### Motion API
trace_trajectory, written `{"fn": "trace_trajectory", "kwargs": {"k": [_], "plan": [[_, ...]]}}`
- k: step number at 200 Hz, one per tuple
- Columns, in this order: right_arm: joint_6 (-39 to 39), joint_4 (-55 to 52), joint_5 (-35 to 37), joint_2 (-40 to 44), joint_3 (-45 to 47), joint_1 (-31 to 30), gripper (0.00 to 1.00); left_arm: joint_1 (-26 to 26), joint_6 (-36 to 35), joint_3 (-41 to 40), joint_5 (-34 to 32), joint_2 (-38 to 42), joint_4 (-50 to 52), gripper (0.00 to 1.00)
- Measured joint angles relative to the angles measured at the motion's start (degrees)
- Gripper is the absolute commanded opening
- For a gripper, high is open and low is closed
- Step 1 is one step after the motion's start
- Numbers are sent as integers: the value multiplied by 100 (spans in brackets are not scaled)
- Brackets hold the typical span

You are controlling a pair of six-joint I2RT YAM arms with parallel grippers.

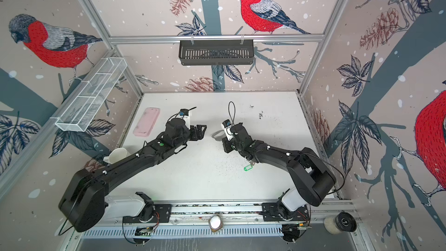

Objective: Attach keys to a key ring
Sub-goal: Pick up the keyring from the center of the table.

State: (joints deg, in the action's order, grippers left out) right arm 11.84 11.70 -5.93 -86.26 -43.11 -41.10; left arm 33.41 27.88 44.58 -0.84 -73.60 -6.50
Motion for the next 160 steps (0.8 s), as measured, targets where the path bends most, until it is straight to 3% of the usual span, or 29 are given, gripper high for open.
{"fn": "trace_trajectory", "kwargs": {"k": [160], "plan": [[-636,981,142,568,-146,142,0,0,-330,-55,896,391,-658,81]]}}
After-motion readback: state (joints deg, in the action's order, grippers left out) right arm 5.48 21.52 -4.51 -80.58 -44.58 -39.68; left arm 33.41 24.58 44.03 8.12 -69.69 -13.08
